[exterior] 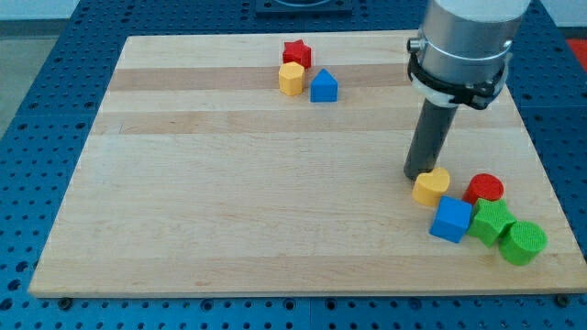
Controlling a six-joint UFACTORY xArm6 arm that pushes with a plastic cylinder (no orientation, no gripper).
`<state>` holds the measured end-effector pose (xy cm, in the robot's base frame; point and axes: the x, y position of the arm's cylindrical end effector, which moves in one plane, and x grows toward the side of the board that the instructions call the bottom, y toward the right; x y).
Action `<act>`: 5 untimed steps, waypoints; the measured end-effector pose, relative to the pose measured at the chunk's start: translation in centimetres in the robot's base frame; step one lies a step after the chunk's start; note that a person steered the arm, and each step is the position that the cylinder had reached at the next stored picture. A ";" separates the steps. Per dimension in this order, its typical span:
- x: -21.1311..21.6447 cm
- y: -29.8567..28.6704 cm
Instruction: Move the yellow heart close to the blue cube
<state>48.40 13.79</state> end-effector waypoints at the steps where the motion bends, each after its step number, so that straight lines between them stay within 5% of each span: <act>1: 0.6 0.3; 5: -0.1 1.5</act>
